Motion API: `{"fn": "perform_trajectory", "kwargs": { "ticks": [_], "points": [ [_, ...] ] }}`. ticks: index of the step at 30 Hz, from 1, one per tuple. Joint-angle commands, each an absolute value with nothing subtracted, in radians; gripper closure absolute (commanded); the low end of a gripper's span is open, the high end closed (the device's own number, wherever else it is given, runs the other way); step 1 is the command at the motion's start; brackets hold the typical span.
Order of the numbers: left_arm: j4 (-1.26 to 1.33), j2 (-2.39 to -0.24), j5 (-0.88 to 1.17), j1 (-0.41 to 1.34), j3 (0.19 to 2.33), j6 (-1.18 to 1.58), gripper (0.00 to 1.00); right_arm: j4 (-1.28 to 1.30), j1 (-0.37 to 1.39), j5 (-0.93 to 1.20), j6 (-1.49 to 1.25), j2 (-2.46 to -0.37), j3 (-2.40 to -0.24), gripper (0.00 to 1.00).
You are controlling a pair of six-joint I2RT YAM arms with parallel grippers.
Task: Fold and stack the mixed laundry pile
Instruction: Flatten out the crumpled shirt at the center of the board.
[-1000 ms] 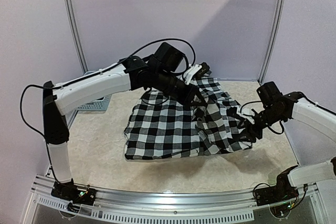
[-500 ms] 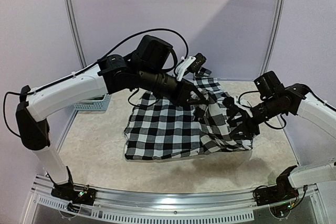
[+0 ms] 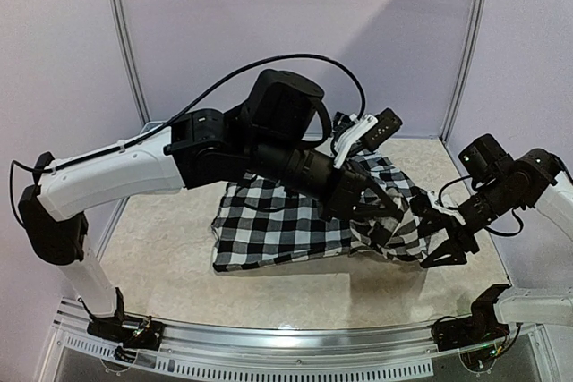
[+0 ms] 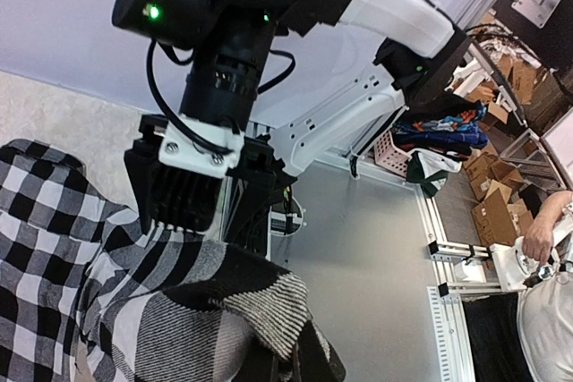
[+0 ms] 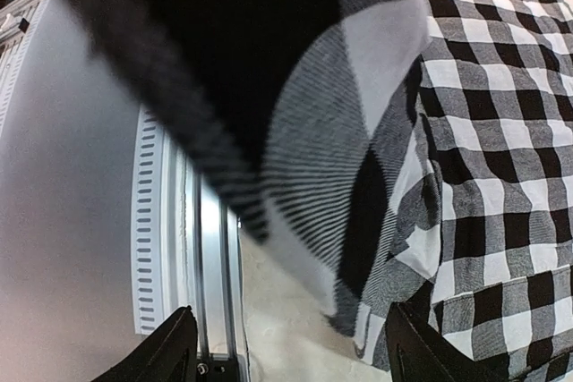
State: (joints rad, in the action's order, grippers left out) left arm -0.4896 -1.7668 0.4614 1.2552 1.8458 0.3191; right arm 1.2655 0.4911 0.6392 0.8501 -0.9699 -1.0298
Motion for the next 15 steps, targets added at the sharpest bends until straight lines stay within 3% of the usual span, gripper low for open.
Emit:
{"fn": "perform_trajectory", "kwargs": {
  "ticks": [1,15],
  "points": [
    [-0.460,-1.774,0.450,1.263,1.903,0.311,1.00,1.332,0.487,0.663,0.935,-0.949,-1.045,0.27],
    [-0.595,-1.718,0.511,1.279,1.756,0.334,1.00,1.216,0.487,0.493,0.935,-0.932,-0.900,0.28]
  ]
}}
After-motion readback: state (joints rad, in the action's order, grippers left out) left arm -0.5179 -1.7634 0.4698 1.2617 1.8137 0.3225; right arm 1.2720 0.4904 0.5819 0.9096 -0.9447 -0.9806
